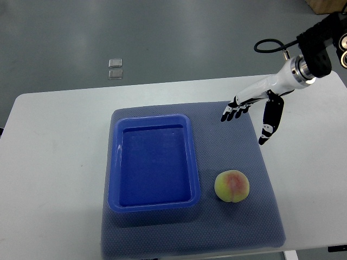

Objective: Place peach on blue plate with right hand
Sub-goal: 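Lower the right hand around the peach and close the fingers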

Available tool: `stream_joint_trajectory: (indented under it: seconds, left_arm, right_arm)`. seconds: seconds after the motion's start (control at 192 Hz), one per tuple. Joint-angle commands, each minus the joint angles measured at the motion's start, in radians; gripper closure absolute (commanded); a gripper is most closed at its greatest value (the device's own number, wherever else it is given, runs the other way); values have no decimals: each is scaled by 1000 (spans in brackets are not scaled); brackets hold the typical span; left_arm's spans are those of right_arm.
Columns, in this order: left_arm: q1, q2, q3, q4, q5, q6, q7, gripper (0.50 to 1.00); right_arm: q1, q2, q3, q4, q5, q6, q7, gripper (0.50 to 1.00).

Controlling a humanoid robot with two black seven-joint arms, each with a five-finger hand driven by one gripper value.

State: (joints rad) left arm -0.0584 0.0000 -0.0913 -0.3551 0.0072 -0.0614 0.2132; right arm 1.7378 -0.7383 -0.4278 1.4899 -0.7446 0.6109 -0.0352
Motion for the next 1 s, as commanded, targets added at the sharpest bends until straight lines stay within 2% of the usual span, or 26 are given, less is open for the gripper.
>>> stream_joint_trajectory:
  seconds: [0.0,0.308,0.678,0.996]
  left_arm:
    - [-1,0,1,-1,2,0,0,500]
    - [-1,0,-1,1,2,0,2,500]
    - [0,0,-1,2,2,2,2,500]
    - [0,0,-1,4,2,2,2,500]
  right_arm:
    - [-69,-12,6,27,22,-56,3,572]
    - [-216,-15,44,62,21,-203,9,570]
    - [-366,-16,92,67,14,-281,11,570]
    - [-500,-33,158,69,-1,-315,14,570]
